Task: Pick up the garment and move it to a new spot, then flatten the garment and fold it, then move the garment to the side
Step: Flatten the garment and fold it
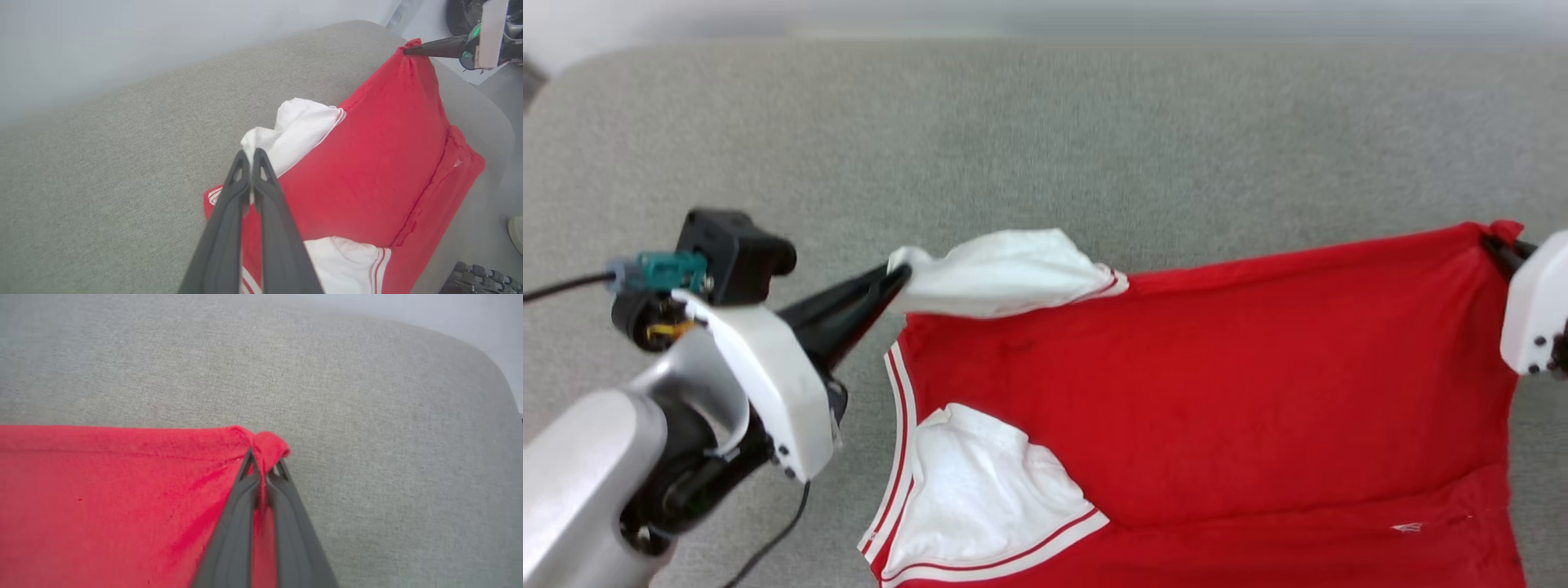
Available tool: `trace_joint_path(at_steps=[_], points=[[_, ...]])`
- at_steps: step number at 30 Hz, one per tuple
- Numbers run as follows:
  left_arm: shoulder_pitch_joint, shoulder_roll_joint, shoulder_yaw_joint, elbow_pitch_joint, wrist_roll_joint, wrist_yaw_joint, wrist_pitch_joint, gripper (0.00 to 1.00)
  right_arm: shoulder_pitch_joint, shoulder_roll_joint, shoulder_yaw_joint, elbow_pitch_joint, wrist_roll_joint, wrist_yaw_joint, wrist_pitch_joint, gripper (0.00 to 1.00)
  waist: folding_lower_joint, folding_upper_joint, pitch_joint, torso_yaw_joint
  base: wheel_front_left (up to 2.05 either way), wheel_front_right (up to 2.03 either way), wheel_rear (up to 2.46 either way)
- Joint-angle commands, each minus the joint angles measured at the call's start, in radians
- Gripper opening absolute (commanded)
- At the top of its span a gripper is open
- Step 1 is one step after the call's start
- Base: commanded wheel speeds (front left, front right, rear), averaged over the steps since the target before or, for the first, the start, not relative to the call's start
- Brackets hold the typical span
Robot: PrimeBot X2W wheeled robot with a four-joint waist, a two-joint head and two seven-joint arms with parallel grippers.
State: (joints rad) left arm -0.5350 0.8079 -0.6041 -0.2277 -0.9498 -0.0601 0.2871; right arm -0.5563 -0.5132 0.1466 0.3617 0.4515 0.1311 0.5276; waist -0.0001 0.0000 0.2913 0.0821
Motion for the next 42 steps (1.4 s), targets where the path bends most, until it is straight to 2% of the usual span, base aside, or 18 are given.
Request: trace_joint_path(at_steps=[1,10,15,19,27,35,40,41,42], points=[[0.020,0.004,0.000,-0.003,-0.005,0.005,-0.007,0.00,0.028,-0.008,-0.006,-0.009,0.008,-0.001,-0.012,0.00,0.0001,0.0000,-0.041,-0.005,0.00,0.00,0.00],[0.213,0.063,-0.021,-0.051,-0.049,0.040,-0.036,0.00,0.309,-0.026,-0.068,-0.163,0.036,-0.001,-0.104,0.00,0.0001,0.0000,-0.141,0.002,0.00,0.00,0.00],[0.307,0.090,-0.050,-0.066,-0.058,0.058,-0.039,0.00,0.441,-0.021,-0.071,-0.222,0.058,-0.001,-0.089,0.00,0.0001,0.0000,-0.155,0.002,0.00,0.00,0.00],[0.365,0.093,-0.080,-0.059,-0.072,0.062,-0.031,0.00,0.505,-0.046,-0.054,-0.239,0.052,-0.001,-0.082,0.00,0.0001,0.0000,-0.156,0.003,0.00,0.00,0.00],[0.403,0.065,-0.155,-0.003,-0.020,0.069,-0.010,0.00,0.554,-0.132,0.050,-0.254,0.012,-0.001,-0.102,0.00,0.0001,0.0000,-0.152,0.002,0.00,0.00,0.00],[0.384,0.015,-0.206,0.075,0.053,0.071,-0.019,0.00,0.553,-0.159,0.113,-0.212,-0.012,-0.001,-0.134,0.00,0.0001,0.0000,-0.147,0.001,0.00,0.00,0.00],[0.376,-0.006,-0.224,0.126,0.082,0.066,-0.031,0.00,0.539,-0.158,0.152,-0.200,0.010,-0.001,-0.143,0.00,0.0001,0.0000,-0.145,-0.001,0.00,0.00,0.00],[0.377,-0.011,-0.227,0.133,0.084,0.065,-0.033,0.00,0.537,-0.159,0.159,-0.201,0.021,-0.001,-0.145,0.02,0.0001,0.0000,-0.146,-0.003,0.00,0.00,0.00],[0.378,-0.015,-0.229,0.141,0.085,0.064,-0.035,0.00,0.536,-0.160,0.163,-0.201,0.032,-0.001,-0.150,0.43,0.0001,0.0000,-0.147,-0.004,0.00,0.00,0.00]])
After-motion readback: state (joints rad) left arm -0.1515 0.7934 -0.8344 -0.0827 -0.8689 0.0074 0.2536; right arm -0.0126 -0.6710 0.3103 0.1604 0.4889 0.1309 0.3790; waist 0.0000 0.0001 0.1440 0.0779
